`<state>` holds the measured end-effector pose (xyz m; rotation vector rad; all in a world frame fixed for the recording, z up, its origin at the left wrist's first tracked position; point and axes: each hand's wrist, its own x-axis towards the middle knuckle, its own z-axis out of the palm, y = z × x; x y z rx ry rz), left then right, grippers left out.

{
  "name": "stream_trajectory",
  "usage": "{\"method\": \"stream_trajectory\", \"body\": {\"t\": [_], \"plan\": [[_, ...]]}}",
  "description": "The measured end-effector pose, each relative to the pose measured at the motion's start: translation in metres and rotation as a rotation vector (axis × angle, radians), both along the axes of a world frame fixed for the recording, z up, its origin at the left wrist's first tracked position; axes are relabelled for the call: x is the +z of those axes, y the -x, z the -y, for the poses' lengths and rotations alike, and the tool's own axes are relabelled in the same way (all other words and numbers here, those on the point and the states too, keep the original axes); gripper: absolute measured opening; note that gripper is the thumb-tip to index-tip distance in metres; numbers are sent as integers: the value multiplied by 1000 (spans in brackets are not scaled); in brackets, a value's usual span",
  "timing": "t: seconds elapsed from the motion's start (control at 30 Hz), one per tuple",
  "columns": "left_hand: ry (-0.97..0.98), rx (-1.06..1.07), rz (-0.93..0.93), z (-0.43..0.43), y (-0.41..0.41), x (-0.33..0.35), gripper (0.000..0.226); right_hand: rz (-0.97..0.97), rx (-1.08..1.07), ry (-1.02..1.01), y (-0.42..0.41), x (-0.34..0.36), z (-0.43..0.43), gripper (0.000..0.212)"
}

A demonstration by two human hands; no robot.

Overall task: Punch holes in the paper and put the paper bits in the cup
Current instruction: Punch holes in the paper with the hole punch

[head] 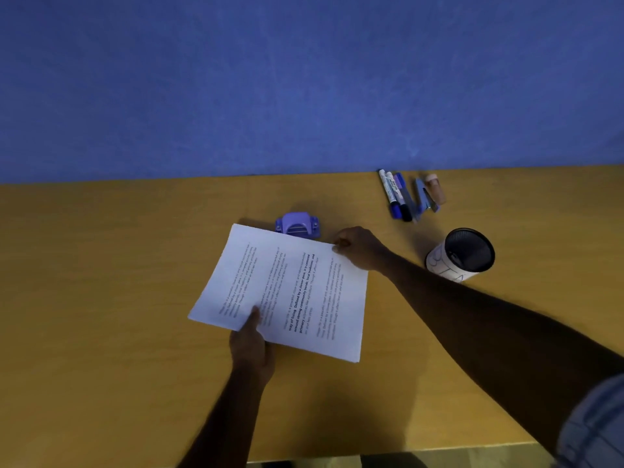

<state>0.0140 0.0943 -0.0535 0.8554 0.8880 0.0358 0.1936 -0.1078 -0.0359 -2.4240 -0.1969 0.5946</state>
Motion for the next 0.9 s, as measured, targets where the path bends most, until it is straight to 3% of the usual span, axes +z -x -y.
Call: {"method": "stream_trajectory", "body": {"t": [0.23, 0.9], "plan": [[12, 27, -81, 13, 6, -5, 29, 60, 49, 1, -15, -7, -5, 21], [42, 91, -87, 19, -7, -1, 43, 102, 24, 76, -37, -16, -15, 16]]}}
